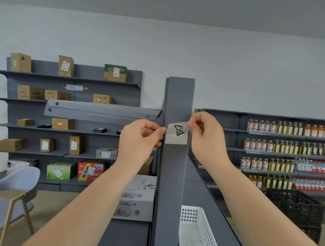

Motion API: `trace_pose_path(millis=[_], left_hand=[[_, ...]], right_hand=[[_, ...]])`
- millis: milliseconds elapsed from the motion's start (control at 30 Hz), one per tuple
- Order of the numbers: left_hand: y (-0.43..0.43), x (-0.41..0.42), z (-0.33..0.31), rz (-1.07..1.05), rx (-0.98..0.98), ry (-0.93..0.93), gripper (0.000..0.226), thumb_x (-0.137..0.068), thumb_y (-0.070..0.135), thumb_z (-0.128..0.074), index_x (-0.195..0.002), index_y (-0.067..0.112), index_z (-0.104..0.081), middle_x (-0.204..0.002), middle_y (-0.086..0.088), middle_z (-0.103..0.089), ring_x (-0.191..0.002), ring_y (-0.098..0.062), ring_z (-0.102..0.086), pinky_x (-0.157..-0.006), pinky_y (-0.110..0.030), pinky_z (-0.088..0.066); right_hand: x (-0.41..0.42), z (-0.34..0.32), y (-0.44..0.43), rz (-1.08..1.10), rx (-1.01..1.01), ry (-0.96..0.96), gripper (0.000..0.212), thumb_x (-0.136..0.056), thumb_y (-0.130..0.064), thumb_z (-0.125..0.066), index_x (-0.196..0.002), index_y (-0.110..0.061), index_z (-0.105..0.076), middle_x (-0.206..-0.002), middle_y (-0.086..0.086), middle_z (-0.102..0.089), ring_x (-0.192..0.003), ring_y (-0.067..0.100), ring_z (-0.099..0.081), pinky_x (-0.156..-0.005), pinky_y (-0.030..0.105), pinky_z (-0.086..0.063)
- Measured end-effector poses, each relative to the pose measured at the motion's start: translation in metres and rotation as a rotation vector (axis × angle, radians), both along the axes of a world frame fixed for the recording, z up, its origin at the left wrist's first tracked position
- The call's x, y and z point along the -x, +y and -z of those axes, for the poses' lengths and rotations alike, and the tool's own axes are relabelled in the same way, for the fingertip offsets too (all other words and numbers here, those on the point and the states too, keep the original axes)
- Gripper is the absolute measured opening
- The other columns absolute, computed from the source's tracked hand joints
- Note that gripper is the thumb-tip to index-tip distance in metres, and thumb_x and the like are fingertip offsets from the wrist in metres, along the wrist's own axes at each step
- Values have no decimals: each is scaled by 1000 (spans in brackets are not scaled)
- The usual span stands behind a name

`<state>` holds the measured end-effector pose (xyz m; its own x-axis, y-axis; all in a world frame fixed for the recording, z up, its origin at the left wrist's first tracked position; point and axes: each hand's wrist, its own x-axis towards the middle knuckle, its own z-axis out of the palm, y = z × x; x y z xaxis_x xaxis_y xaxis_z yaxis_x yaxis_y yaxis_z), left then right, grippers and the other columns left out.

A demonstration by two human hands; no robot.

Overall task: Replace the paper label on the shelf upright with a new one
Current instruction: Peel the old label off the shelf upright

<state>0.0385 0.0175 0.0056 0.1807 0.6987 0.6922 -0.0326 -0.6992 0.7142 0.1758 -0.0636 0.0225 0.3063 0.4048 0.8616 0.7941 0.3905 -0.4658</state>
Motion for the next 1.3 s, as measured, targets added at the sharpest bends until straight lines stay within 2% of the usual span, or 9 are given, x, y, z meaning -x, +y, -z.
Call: trace_pose_path(millis=[167,333,533,700,867,1000,1067,1167,1300], left_hand=[[-12,5,6,77,-33,-45,12,-88,17,-66,-88,29,-66,-82,9,-71,-74,1,-69,-56,-12,-53],[-19,4,12,263,107,25,19,-95,18,-57,-109,17,-69,-93,1,-76,-80,-5,-73,-64,-19,-59],[-33,1,13,542,623,11,47,-95,45,-48,-107,3,-67,-95,-20,-77,-81,-34,-75,-69,-42,-62],[-44,-1,34,794,924,134,74,-90,61,-41,-111,-5,-65,-99,-24,-75,-79,-33,-75,-65,-38,-63],[-48,-7,58,795,1003,170,69,-87,58,-51,-110,-4,-69,-98,-22,-75,-75,-28,-76,-66,-36,-62],[-54,-12,78,757,992,169,28,-91,25,-61,-100,0,-72,-82,-16,-77,-64,-19,-76,-57,-28,-62],[-57,-14,90,745,969,161,18,-92,13,-60,-98,1,-71,-79,-15,-77,-61,-17,-75,-54,-26,-61],[-60,-17,106,710,904,156,17,-93,11,-59,-103,1,-70,-79,-14,-77,-60,-15,-74,-53,-25,-60],[-69,-22,127,659,809,184,14,-92,12,-60,-99,6,-72,-77,-14,-77,-60,-17,-74,-53,-24,-60]], right_hand=[[2,12,-10,-83,-24,74,24,-93,-2,-48,-77,-19,-53,-69,-8,-52,-62,2,-45,-60,11,-39],[-4,11,-14,-95,-90,164,35,-92,-2,-51,-72,-30,-52,-71,-12,-56,-61,-4,-48,-60,8,-41],[-4,16,-20,-116,-20,117,26,-90,-4,-56,-75,-25,-56,-70,-11,-60,-59,-6,-52,-58,7,-42],[-11,50,-35,-133,58,95,22,-89,-3,-59,-78,-22,-60,-77,-8,-62,-67,-4,-55,-62,7,-44],[-29,87,-49,-186,164,-121,26,-85,6,-57,-79,-19,-60,-82,-7,-62,-81,7,-60,-74,12,-47],[-45,109,-56,-265,213,-288,7,-84,-8,-58,-80,-10,-62,-84,4,-62,-86,20,-63,-78,28,-51],[-50,121,-62,-305,212,-225,4,-83,-7,-63,-80,-6,-65,-86,7,-64,-90,26,-65,-81,35,-54],[-55,136,-71,-339,237,37,8,-82,-1,-69,-87,-7,-68,-91,6,-67,-90,19,-67,-81,32,-57],[-52,159,-76,-415,459,306,14,-87,-8,-65,-99,-17,-64,-73,1,-64,-65,18,-62,-61,32,-55]])
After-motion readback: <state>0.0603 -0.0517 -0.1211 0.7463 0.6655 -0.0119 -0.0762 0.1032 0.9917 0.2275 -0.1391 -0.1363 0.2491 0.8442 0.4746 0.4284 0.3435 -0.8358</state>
